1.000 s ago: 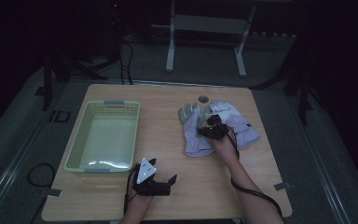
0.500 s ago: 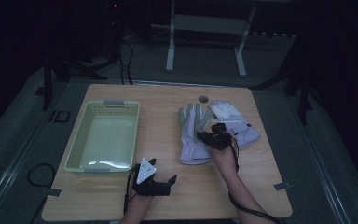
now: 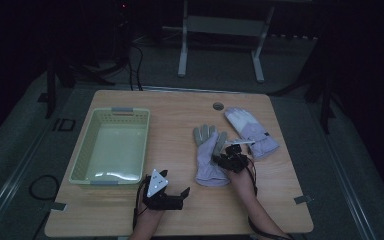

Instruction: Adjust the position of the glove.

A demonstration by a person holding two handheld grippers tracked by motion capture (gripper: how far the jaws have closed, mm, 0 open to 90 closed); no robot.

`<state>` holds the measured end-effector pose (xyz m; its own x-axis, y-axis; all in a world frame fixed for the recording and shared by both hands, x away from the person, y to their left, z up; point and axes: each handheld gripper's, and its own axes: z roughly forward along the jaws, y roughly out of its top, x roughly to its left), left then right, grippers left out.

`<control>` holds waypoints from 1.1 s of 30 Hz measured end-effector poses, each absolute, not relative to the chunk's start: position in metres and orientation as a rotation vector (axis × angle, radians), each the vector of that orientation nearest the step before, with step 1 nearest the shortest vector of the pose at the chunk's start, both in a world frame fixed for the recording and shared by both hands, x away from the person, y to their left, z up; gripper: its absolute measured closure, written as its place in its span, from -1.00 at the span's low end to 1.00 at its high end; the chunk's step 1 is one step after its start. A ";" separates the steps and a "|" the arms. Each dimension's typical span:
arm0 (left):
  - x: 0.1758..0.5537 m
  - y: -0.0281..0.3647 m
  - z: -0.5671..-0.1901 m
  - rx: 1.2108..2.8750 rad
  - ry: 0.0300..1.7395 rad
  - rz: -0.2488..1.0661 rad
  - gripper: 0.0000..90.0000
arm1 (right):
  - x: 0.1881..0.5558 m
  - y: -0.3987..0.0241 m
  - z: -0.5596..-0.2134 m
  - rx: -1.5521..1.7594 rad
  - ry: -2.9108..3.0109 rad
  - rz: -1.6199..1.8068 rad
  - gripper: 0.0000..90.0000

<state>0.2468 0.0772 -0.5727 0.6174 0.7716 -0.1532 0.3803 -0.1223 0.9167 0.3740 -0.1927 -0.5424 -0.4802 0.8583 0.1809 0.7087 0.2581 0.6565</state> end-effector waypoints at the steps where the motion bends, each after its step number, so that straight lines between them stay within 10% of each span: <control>1: 0.247 0.077 -0.573 1.733 0.947 0.440 -0.99 | 0.374 -0.193 -0.542 1.468 2.314 1.030 0.50; 11: 0.247 0.077 -0.573 1.732 0.945 0.442 -0.99 | 0.372 -0.207 -0.510 1.319 2.307 1.011 0.05; 33: 0.247 0.078 -0.573 1.730 0.952 0.434 -0.99 | 0.420 -0.304 -0.464 1.280 2.142 1.013 0.18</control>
<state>0.2472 0.0779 -0.5728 0.6153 0.7719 -0.1597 0.3852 -0.1178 0.9153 0.4200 -0.3036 -0.4642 -0.4716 0.8818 -0.0048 0.5560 0.3015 0.7746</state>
